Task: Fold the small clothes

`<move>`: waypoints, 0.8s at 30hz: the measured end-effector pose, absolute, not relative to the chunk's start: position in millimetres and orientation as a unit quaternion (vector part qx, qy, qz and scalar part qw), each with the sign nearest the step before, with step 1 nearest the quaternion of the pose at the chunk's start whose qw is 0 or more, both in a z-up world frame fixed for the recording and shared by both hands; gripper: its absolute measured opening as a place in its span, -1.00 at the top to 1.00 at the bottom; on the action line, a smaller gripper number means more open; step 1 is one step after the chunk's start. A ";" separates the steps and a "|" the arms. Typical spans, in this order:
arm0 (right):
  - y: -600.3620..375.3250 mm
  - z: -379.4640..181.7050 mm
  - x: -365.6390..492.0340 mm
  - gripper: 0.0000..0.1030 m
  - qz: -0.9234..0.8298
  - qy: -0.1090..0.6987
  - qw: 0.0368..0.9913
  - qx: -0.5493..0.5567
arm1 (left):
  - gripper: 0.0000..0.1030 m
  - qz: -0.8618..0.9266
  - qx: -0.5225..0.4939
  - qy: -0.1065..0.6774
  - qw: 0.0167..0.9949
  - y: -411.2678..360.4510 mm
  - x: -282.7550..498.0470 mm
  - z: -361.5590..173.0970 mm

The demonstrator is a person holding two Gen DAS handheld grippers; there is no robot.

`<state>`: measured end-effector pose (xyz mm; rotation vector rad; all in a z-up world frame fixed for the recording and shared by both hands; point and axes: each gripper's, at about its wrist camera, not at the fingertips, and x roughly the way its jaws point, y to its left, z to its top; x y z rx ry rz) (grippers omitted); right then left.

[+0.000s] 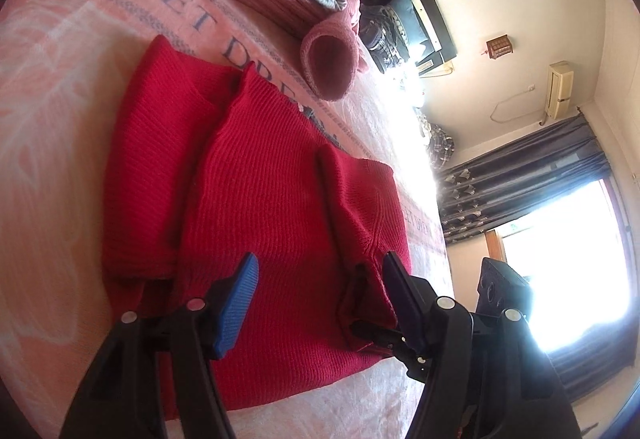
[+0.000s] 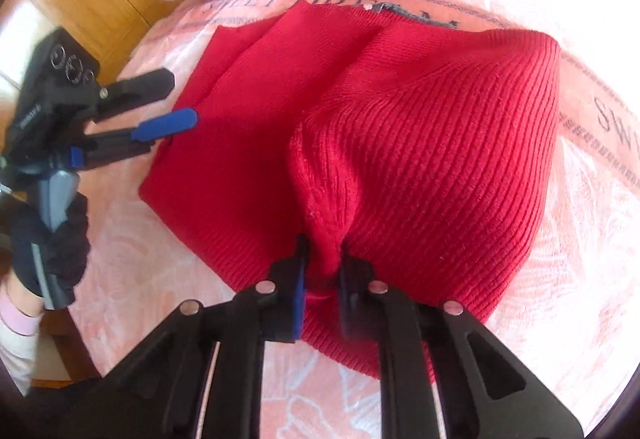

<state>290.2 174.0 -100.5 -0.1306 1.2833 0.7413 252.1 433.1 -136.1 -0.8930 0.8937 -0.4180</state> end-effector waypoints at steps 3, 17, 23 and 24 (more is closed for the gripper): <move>157.0 -87.3 297.3 0.81 0.356 0.591 0.724 0.011 | -0.27 -0.223 -0.449 0.415 0.759 420.5 259.5 -140.5; 117.7 -38.4 310.7 0.82 0.412 0.561 0.713 0.083 | -0.48 -0.296 -0.561 0.438 0.638 332.9 343.1 -184.3; 109.7 -34.6 304.8 0.82 0.425 0.555 0.710 0.084 | -0.54 -0.307 -0.582 0.425 0.621 320.0 384.0 -192.3; 109.0 -33.5 304.1 0.82 0.427 0.554 0.710 0.083 | -0.54 -0.309 -0.575 0.427 0.626 317.3 389.3 -191.5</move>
